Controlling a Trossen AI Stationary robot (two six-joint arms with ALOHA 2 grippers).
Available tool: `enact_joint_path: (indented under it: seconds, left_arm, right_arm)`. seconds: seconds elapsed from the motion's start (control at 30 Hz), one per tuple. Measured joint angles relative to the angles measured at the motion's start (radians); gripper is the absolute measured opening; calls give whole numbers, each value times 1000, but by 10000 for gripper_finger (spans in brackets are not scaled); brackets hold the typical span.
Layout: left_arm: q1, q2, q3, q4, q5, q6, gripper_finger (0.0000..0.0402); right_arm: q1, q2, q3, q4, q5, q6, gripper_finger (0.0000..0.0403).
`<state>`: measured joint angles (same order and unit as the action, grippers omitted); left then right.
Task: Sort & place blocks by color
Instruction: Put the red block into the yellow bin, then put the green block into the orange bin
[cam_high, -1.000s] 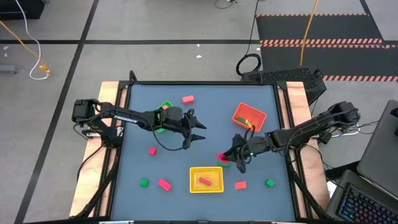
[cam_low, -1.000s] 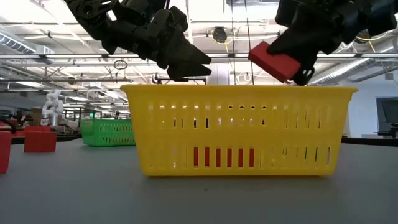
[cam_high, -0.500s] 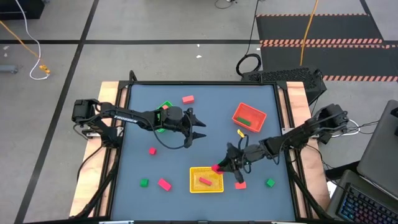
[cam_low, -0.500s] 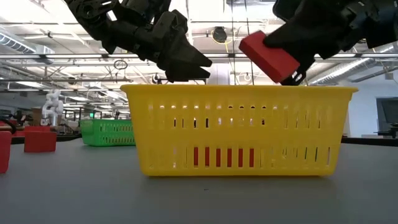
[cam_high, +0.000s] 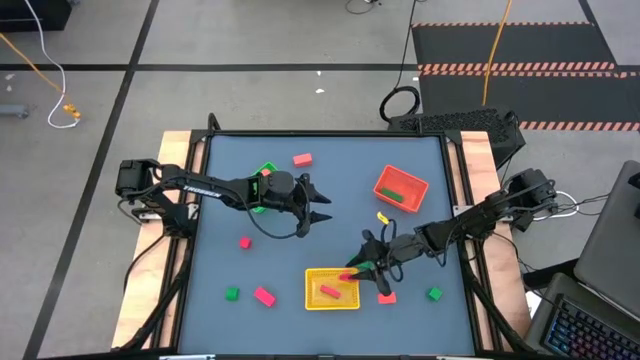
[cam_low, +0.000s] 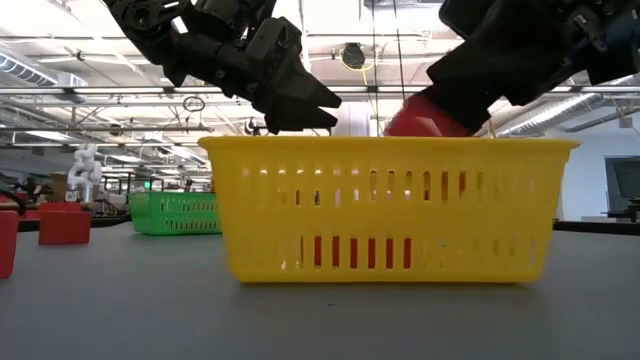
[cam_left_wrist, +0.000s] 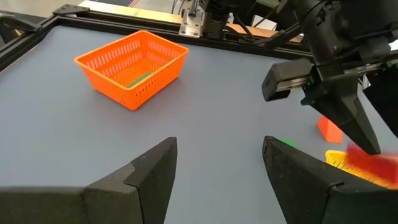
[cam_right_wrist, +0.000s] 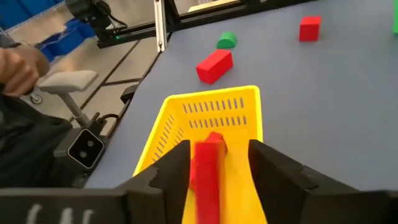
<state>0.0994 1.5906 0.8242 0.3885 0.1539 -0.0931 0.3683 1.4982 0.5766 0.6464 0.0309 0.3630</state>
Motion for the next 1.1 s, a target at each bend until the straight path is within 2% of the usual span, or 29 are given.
enact_joint_path:
  seconds: [0.37, 0.63, 0.7, 0.77, 0.93, 1.0, 1.1]
  left_arm:
    - [0, 0, 0, -1, 0, -14, 239]
    - [-3, 0, 0, -5, 0, -10, 239]
    - [-6, 0, 0, -5, 0, -1, 239]
    - [-11, 0, 0, -4, 0, 12, 239]
    - [-18, 0, 0, -11, 1, 35, 239]
    - [-18, 0, 0, -24, 1, 42, 239]
    - [-18, 0, 0, -44, 0, 61, 239]
  right_arm:
    - [-23, 0, 0, 39, 2, -52, 219]
    - [-28, -1, 0, 256, 0, -164, 224]
    - [-34, -1, 0, 288, 34, -200, 224]
    - [-41, -2, 0, 273, 111, -218, 224]
    - [-55, -5, 11, 74, 282, -270, 224]
    - [-55, -15, 58, -90, 337, -285, 224]
    - [-55, -23, 182, -415, 361, -252, 224]
